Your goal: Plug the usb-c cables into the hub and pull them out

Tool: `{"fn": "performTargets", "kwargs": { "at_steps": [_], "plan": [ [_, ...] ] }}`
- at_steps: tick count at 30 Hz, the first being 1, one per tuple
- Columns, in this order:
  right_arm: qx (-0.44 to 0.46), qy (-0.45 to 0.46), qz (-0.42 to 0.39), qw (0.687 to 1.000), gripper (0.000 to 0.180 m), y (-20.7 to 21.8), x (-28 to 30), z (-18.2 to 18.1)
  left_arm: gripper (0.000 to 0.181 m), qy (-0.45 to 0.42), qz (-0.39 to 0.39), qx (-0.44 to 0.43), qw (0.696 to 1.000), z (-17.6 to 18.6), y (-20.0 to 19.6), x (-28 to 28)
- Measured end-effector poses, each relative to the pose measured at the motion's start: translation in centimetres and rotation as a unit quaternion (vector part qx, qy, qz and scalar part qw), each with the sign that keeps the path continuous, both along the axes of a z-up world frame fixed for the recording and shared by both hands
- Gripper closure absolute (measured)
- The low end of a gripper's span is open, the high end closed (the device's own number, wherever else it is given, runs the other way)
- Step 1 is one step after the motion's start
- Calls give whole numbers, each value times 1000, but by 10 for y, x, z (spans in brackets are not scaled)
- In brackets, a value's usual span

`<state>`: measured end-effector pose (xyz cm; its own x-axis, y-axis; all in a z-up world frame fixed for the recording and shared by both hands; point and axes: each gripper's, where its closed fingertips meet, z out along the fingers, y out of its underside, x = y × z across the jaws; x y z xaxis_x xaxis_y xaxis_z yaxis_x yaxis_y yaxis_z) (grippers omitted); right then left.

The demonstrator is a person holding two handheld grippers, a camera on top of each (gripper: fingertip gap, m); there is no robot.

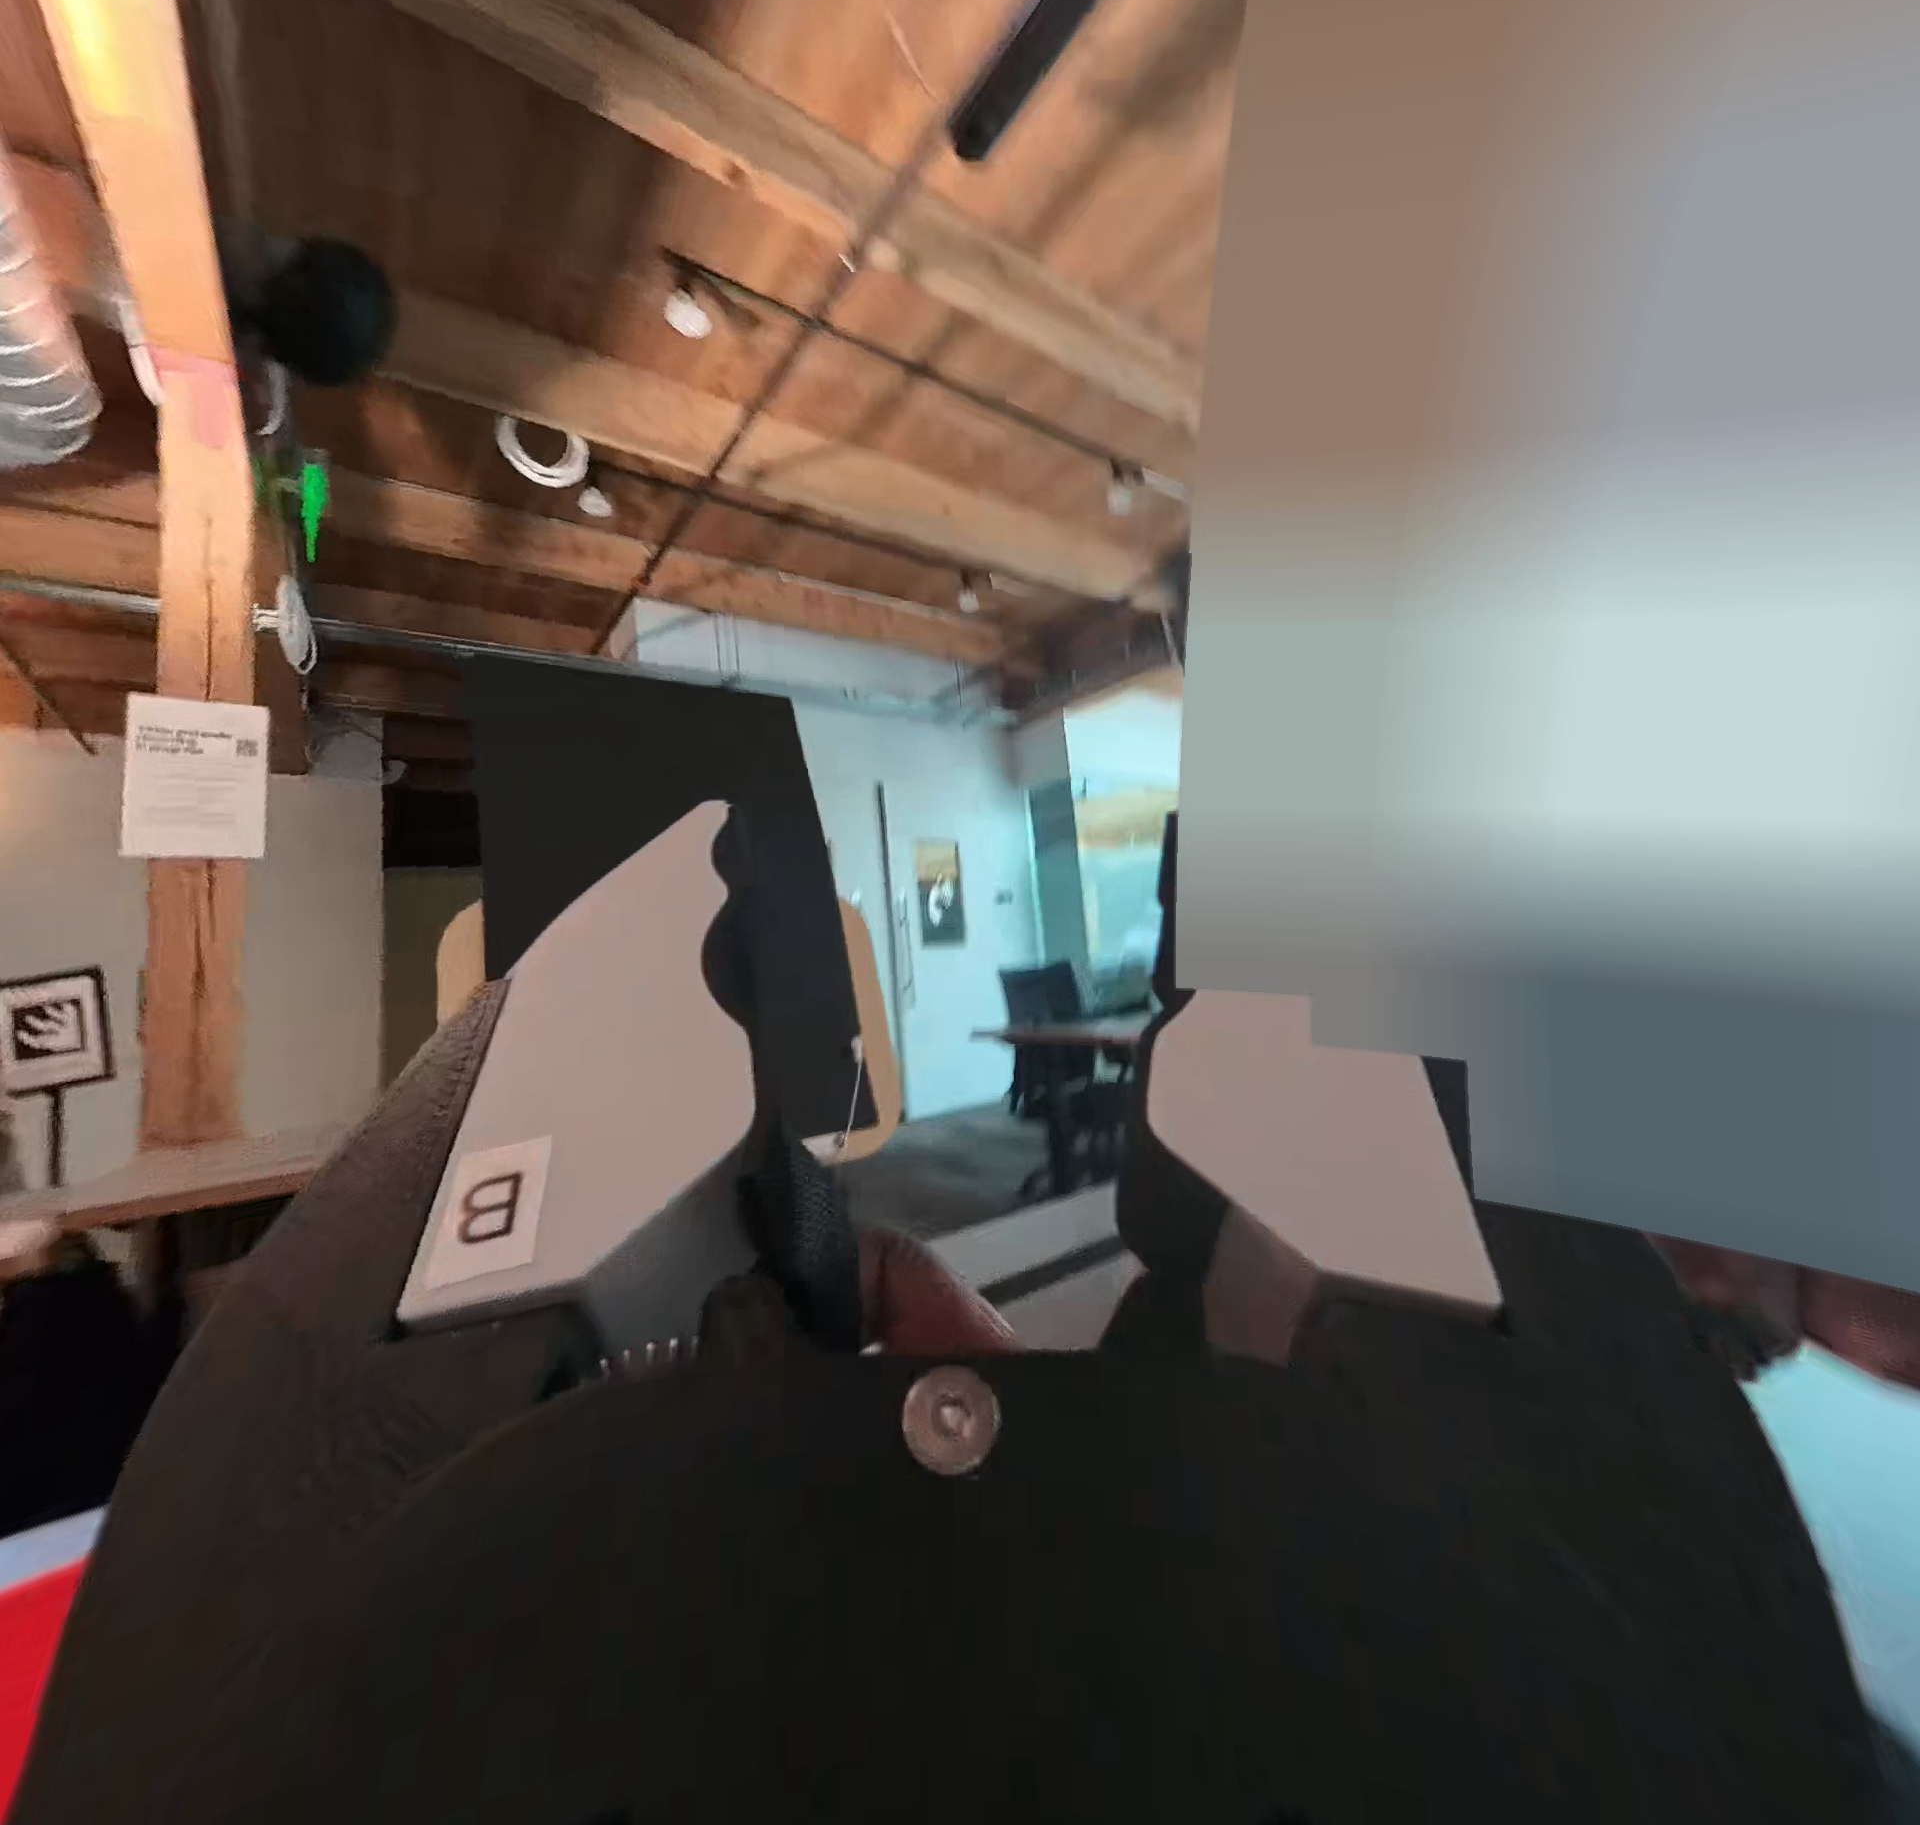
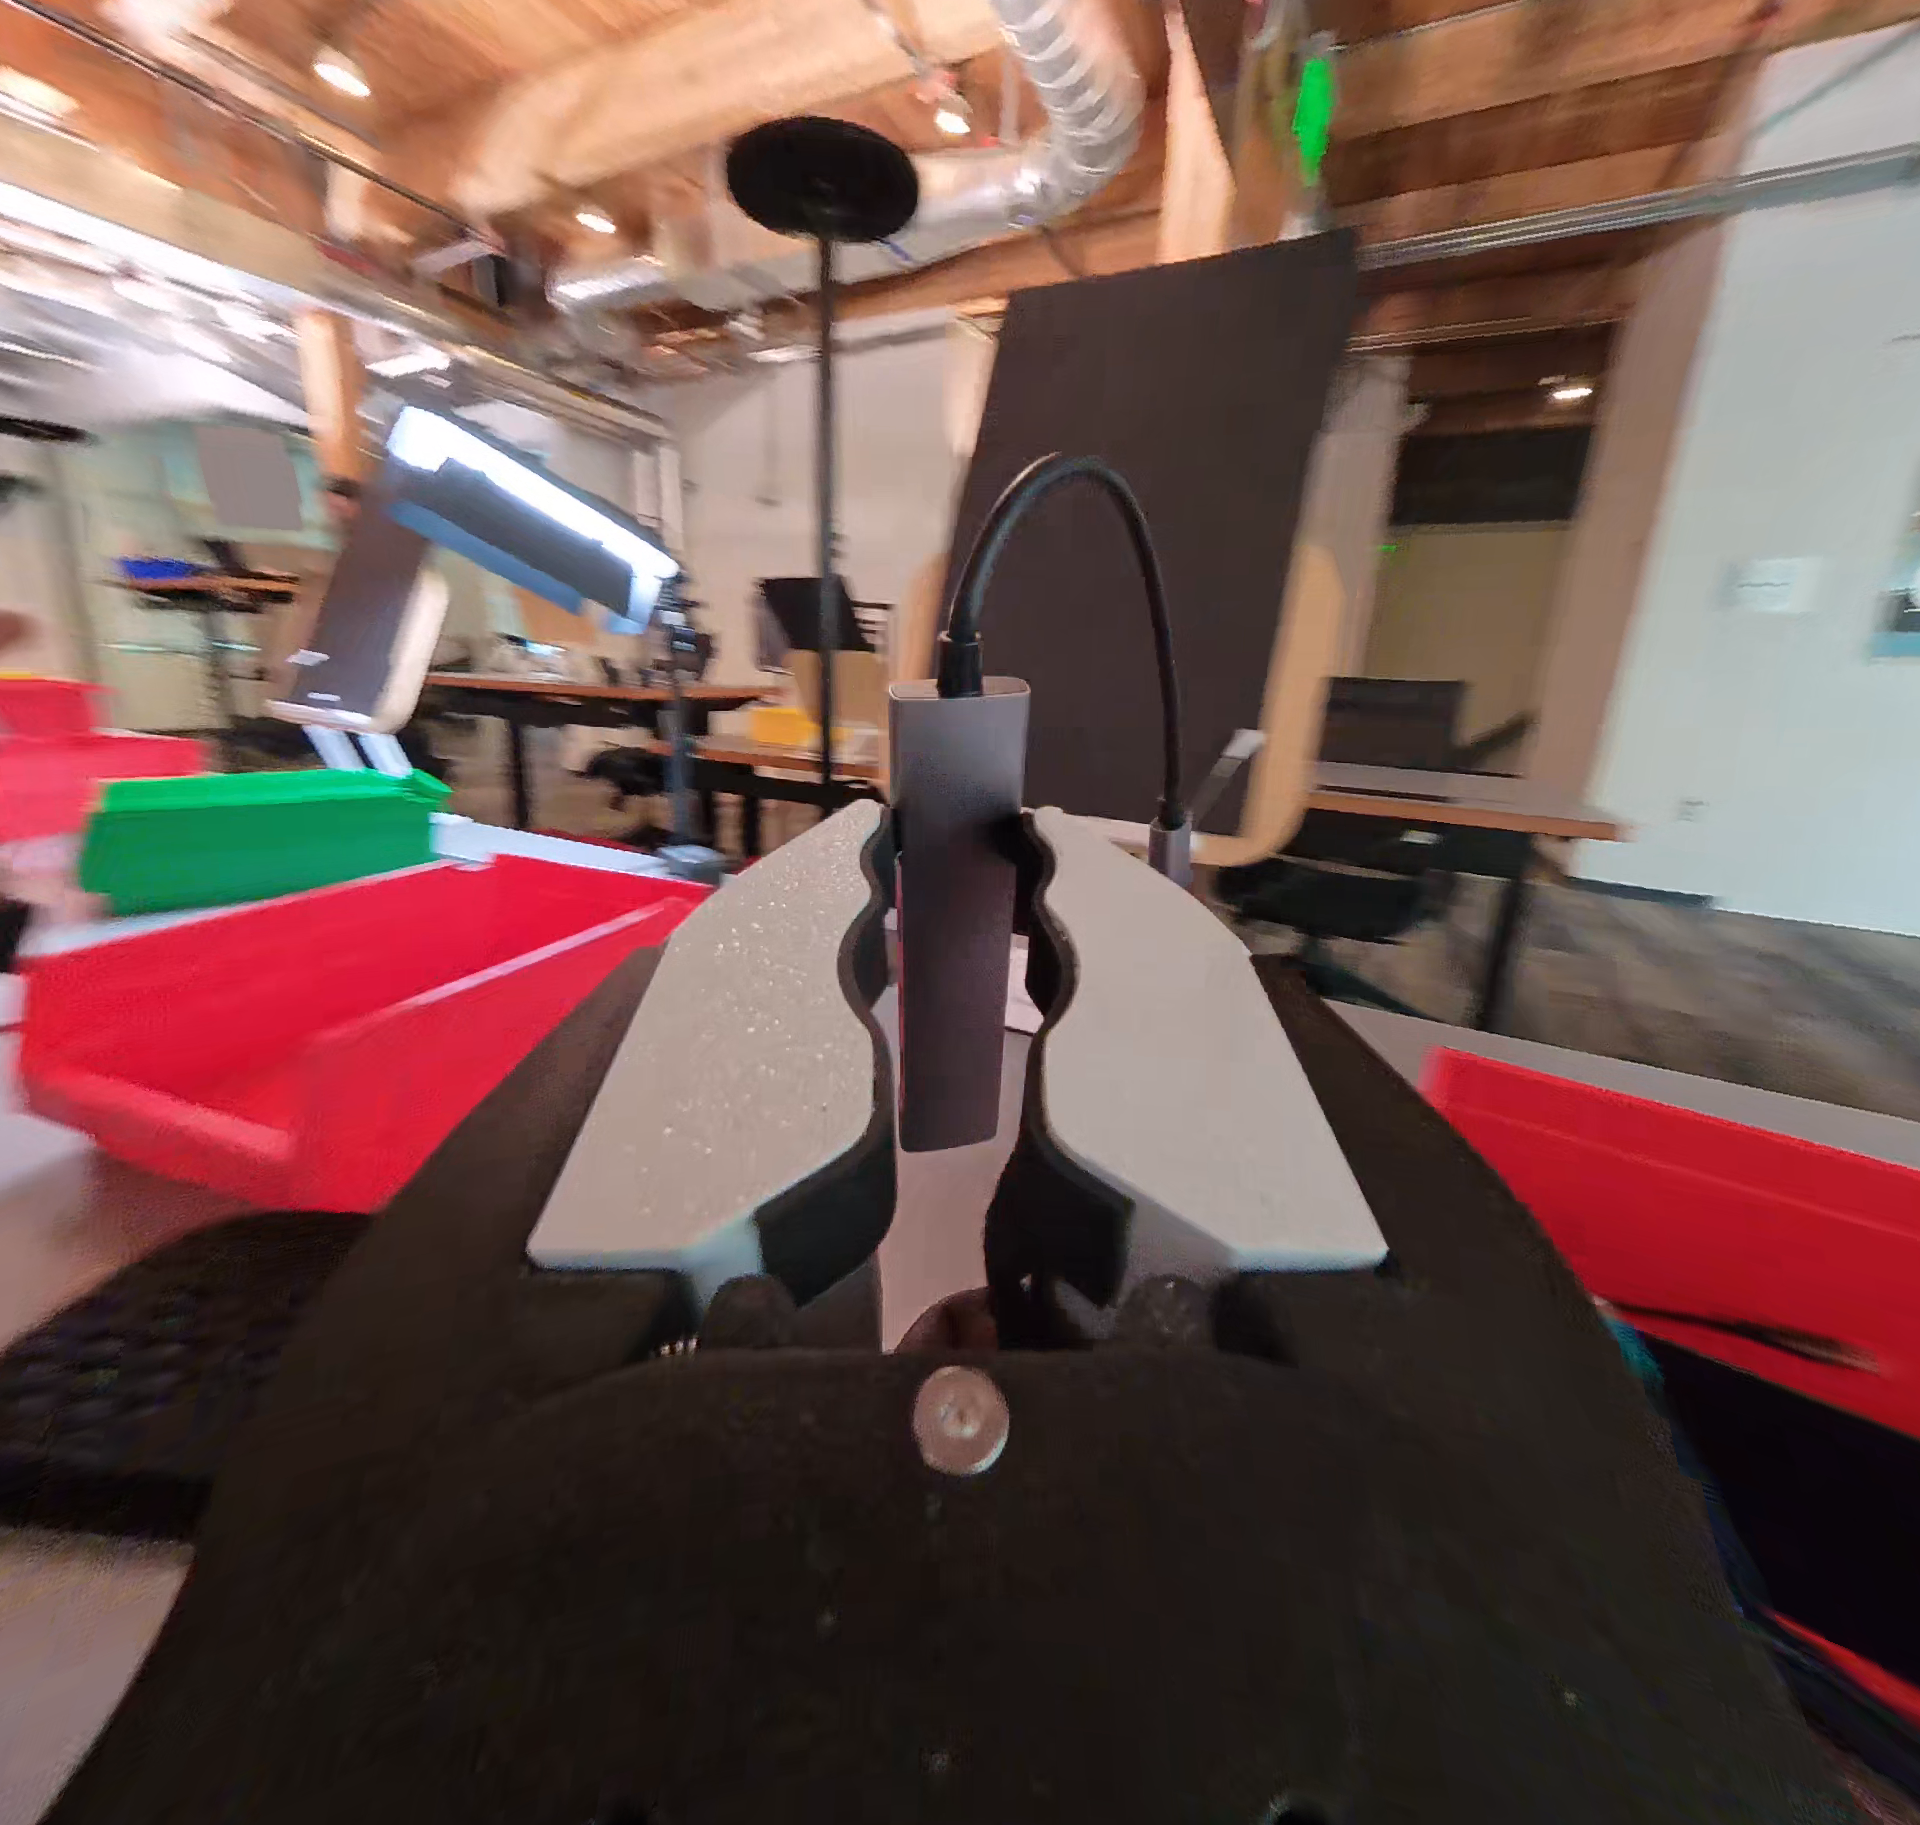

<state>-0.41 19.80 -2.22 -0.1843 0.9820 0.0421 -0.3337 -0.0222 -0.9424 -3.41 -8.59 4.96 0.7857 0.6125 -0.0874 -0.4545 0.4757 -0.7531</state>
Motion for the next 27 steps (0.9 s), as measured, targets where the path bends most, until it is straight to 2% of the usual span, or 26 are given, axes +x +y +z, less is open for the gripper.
{"fn": "performTargets", "kwargs": {
  "at_steps": [4,7,12,15,19,22,27],
  "plan": [
    [-3,-15,-87,996,158,62,16,-8,89,-50,-59,118,990,13,-43,-4],
    [1,-35,-121,992,158,93,17,-15,88,-78,-105,171,976,15,-60,-6],
    [-64,-28,-87,994,158,132,-13,-6,88,-96,-141,178,969,14,-59,-7],
    [-83,-44,-108,990,158,162,-44,-12,88,-90,-137,173,971,15,-57,-6],
    [-12,-98,-178,979,158,195,-86,-44,90,-83,-132,173,972,15,-60,-5],
    [77,-157,-215,961,158,209,-112,-72,94,-79,-125,176,973,15,-64,-6],
    [254,-210,-297,897,158,231,-133,-92,95,-77,-111,189,973,15,-72,-8]
  ]
}}
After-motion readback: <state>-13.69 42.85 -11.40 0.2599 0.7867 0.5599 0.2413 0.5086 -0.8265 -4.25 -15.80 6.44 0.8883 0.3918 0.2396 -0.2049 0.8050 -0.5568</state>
